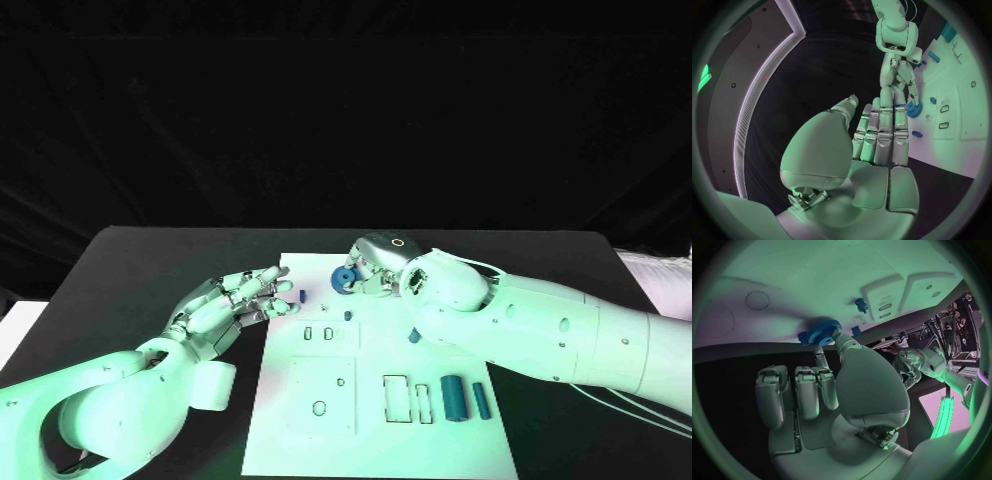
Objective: Assemble the parts on the task board
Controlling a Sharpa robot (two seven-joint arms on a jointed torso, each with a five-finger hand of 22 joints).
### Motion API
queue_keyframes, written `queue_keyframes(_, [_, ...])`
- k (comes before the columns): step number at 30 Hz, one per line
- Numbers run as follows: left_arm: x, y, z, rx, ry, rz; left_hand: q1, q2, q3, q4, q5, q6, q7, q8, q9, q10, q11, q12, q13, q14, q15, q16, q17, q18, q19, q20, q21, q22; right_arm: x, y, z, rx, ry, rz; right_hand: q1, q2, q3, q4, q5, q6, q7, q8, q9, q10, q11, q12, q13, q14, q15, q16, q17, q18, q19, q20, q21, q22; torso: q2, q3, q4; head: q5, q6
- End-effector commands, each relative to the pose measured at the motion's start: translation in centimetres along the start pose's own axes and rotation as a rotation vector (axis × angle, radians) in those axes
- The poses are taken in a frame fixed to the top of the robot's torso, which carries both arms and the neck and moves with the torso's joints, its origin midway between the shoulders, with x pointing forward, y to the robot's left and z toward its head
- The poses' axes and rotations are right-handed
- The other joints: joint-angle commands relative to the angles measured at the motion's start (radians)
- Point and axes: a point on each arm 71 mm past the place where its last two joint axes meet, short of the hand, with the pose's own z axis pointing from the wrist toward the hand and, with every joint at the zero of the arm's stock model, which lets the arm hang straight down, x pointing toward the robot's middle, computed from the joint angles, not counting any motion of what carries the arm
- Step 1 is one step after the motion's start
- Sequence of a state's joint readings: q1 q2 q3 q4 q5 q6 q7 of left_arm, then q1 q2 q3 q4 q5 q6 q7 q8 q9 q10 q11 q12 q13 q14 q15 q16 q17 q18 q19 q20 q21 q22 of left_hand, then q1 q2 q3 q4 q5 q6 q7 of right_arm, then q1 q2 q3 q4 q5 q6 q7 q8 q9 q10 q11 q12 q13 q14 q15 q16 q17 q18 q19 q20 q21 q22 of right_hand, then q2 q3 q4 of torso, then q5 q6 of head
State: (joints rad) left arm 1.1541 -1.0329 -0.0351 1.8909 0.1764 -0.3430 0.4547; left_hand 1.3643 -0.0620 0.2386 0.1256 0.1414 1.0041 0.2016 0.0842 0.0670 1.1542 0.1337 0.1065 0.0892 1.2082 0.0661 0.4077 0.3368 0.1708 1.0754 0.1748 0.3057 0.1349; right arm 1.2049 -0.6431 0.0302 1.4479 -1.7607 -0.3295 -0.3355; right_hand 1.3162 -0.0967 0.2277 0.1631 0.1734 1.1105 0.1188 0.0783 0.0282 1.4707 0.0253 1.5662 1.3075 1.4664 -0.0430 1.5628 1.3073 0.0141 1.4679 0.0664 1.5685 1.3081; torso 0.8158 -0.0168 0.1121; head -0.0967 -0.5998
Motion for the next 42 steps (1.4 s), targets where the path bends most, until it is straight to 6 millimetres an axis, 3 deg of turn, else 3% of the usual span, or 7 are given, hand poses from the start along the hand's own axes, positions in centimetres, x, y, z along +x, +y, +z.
queue_keyframes(1, [0.3, 0.0, 0.0, 0.002, 0.023, -0.011, -0.008, 0.002, 0.007, 0.000, -0.006, -0.008, 0.003, -0.006, -0.001, -0.005, 0.000, -0.005, -0.002, -0.006, 0.000, 0.006, 0.003, 0.010, -0.008, 0.001, 0.000, 0.000, 0.2, 0.1, -0.1, 0.001, 0.010, -0.010, -0.016, -0.004, -0.005, 0.006, -0.001, 0.000, -0.005, -0.006, 0.054, 0.095, 0.004, -0.010, 0.256, 0.099, 0.003, -0.002, 0.240, -0.014, 0.103, 0.000, 0.002, 0.263, 0.000, 0.0002, 0.0007, -0.003, 0.001])
queue_keyframes(4, [0.2, 0.0, 0.0, 0.001, 0.022, -0.010, -0.008, 0.002, 0.007, 0.000, -0.006, -0.008, 0.003, -0.006, -0.001, -0.005, 0.000, -0.005, -0.002, -0.006, 0.000, 0.006, 0.003, 0.010, -0.008, 0.001, 0.000, 0.000, 0.2, 0.0, 0.0, 0.004, 0.006, -0.005, -0.031, -0.016, -0.011, 0.014, -0.020, -0.033, 0.006, -0.018, 0.047, 0.087, 0.013, -0.030, 0.246, 0.099, 0.010, -0.002, 0.239, -0.014, 0.103, 0.005, 0.002, 0.263, 0.000, -0.0007, -0.0005, -0.004, 0.003])
queue_keyframes(6, [0.2, 0.0, 0.0, 0.001, 0.021, -0.010, -0.008, 0.002, 0.007, 0.000, -0.006, -0.008, 0.003, -0.006, -0.001, -0.005, 0.000, -0.005, -0.002, -0.006, 0.000, 0.006, 0.003, 0.010, -0.008, 0.001, 0.000, 0.000, 0.2, 0.1, 0.0, 0.004, 0.003, 0.002, -0.047, -0.032, -0.022, 0.027, -0.079, -0.090, 0.018, -0.016, 0.037, 0.075, 0.024, -0.061, 0.230, 0.100, 0.019, -0.001, 0.243, -0.014, 0.103, 0.012, 0.002, 0.263, 0.000, -0.0009, -0.0008, -0.004, 0.003])
queue_keyframes(9, [0.2, 0.0, 0.0, -0.001, 0.021, -0.010, -0.008, 0.002, 0.007, 0.000, -0.006, -0.008, 0.003, -0.006, -0.001, -0.005, 0.000, -0.005, -0.002, -0.006, 0.000, 0.006, 0.003, 0.010, -0.008, 0.001, 0.000, 0.000, 0.2, 0.1, 0.0, 0.003, 0.008, 0.008, -0.076, -0.059, -0.043, 0.076, -0.117, -0.139, 0.032, -0.017, 0.037, 0.068, 0.038, -0.078, 0.221, 0.100, 0.033, 0.000, 0.245, -0.014, 0.103, 0.027, 0.002, 0.263, 0.000, -0.0003, -0.0003, -0.005, 0.003])
queue_keyframes(25, [0.2, 0.0, 0.0, -0.004, 0.018, -0.009, -0.008, 0.001, 0.007, -0.001, -0.006, -0.010, 0.004, -0.006, -0.001, -0.007, 0.001, -0.006, -0.002, -0.007, 0.001, 0.006, 0.004, 0.010, -0.008, 0.001, 0.000, 0.000, 0.3, -0.3, -0.2, 0.009, 0.013, 0.032, -0.070, -0.045, -0.068, 0.125, -0.098, -0.122, 0.028, -0.010, 0.043, 0.072, 0.036, -0.069, 0.226, 0.102, 0.033, 0.003, 0.252, -0.014, 0.103, 0.030, 0.002, 0.263, 0.000, 0.0002, -0.0002, -0.005, 0.005])
queue_keyframes(32, [0.1, 0.0, 0.0, -0.004, 0.019, -0.009, -0.009, 0.001, 0.007, -0.002, -0.006, -0.011, 0.004, -0.007, -0.001, -0.008, 0.001, -0.006, -0.002, -0.008, 0.001, 0.006, 0.004, 0.010, -0.009, 0.001, 0.000, 0.000, -0.9, -1.5, -1.5, -0.021, -0.101, 0.132, -0.058, -0.025, -0.065, 0.118, -0.064, -0.121, 0.028, -0.015, 0.041, 0.075, 0.035, -0.063, 0.229, 0.103, 0.031, 0.005, 0.256, -0.014, 0.103, 0.028, 0.002, 0.263, -0.001, 0.0011, 0.0013, -0.008, 0.009])
queue_keyframes(42, [-0.4, -0.1, 0.3, 0.006, 0.015, -0.008, -0.004, 0.007, 0.015, -0.006, -0.005, -0.003, 0.001, -0.002, 0.001, -0.007, -0.001, -0.006, -0.002, -0.012, 0.001, 0.007, 0.007, 0.010, -0.011, 0.002, 0.000, 0.000, -3.2, -7.6, -5.7, -0.024, -0.131, 0.459, 0.042, -0.029, -0.054, 0.032, 0.003, -0.126, 0.032, -0.013, 0.041, 0.062, 0.038, -0.092, 0.214, 0.097, 0.034, -0.007, 0.230, -0.014, 0.103, 0.030, 0.002, 0.263, -0.013, 0.0032, -0.0177, -0.008, 0.017])
